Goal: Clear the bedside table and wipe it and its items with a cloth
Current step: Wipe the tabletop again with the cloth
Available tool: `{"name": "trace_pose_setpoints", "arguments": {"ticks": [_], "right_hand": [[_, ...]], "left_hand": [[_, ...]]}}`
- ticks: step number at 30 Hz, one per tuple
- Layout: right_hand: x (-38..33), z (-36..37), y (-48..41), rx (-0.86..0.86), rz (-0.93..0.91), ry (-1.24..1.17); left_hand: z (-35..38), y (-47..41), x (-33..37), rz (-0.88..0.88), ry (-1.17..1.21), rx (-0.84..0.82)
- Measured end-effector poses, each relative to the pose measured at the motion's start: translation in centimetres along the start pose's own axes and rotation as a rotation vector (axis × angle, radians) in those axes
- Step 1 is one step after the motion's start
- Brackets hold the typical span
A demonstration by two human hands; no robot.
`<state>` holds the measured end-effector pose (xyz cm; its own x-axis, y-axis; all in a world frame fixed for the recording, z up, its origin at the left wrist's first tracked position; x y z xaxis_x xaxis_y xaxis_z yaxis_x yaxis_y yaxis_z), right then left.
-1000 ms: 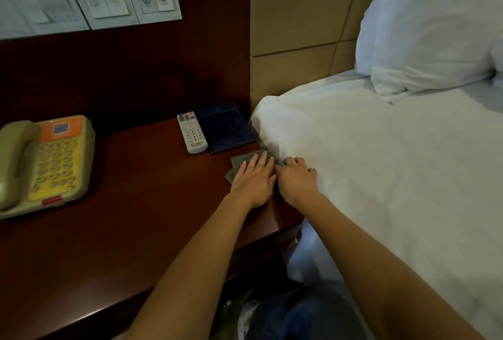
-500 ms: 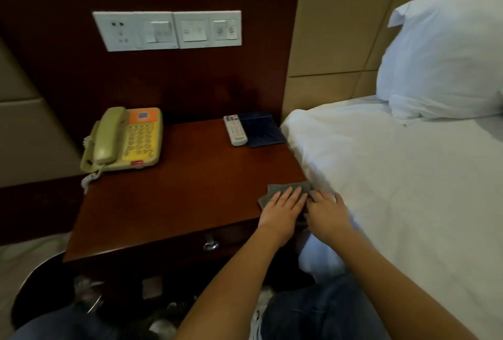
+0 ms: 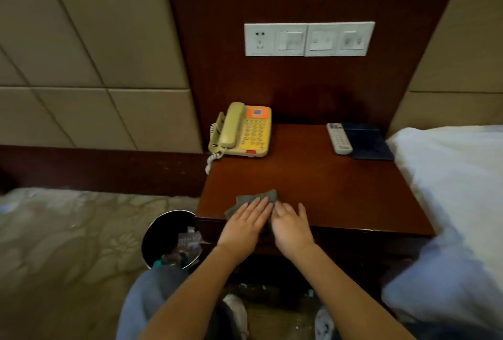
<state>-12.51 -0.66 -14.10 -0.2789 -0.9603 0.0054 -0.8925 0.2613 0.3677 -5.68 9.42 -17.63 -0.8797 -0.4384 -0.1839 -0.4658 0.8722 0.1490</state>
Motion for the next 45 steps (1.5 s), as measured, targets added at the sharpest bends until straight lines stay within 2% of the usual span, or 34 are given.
{"name": "trace_pose_setpoints", "arguments": {"ticks": [6,9,12,17,22,24,28,30,33,37,39,42,45], "right_hand": [[-8.3,-1.9,-2.5,0.03,-0.207,-0.034],[-8.5,-2.9,-3.3,0.127,-0.305,-0.08],[-6.2,-3.8,-4.0,0.283,-0.307,-0.188],[-1.6,-4.3,-5.1,0.397,-0.136,-0.284],[1.4,-3.1,-6.1,0.336,-0.1,-0.291],[1.7,-2.6,-6.0,0.325,-0.112,-0.304],[2.1,-2.3,-5.3,0.326,-0.147,-0.326],[2.3,-2.5,-5.1,0.332,-0.155,-0.326],[2.4,-2.8,-4.5,0.331,-0.144,-0.366],[1.8,-2.6,-3.3,0.332,-0.163,-0.387],[1.9,-2.3,-2.4,0.342,-0.179,-0.39],[2.8,-2.3,-0.9,0.376,-0.169,-0.455],[4.5,-2.2,0.6,0.415,-0.146,-0.475]], "left_hand": [[1.3,5.6,-7.6,-0.223,0.201,-0.078],[0.6,4.9,-9.0,-0.392,0.463,-0.005],[0.5,2.2,-8.8,-0.489,0.672,-0.049],[1.1,-2.8,-10.3,-0.553,0.507,-0.147],[1.1,-6.7,-12.6,-0.548,0.577,-0.157],[1.4,-7.3,-14.1,-0.531,0.746,-0.097],[1.2,-6.2,-15.4,-0.536,1.327,0.057],[1.1,-4.8,-14.8,-0.613,1.555,0.004],[1.8,-2.0,-13.5,-0.735,1.684,-0.086],[3.4,1.8,-10.2,-0.881,1.758,0.12],[4.0,2.4,-7.8,-1.038,1.715,0.254],[3.1,1.1,-4.5,-1.308,1.852,0.437],[0.7,-2.1,-0.5,-1.376,1.927,0.398]]}}
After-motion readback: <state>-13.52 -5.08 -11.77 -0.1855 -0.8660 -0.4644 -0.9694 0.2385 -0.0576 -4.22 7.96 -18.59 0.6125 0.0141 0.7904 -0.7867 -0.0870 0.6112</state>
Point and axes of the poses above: each hand's wrist, its own y-axis away from the middle knuckle, its own z-axis out of the palm, x = y × z, the point moved 2 cm from there along -y, towards the middle knuckle, and after that the axes turned 11 degrees about -x, right-handed, at the moved point
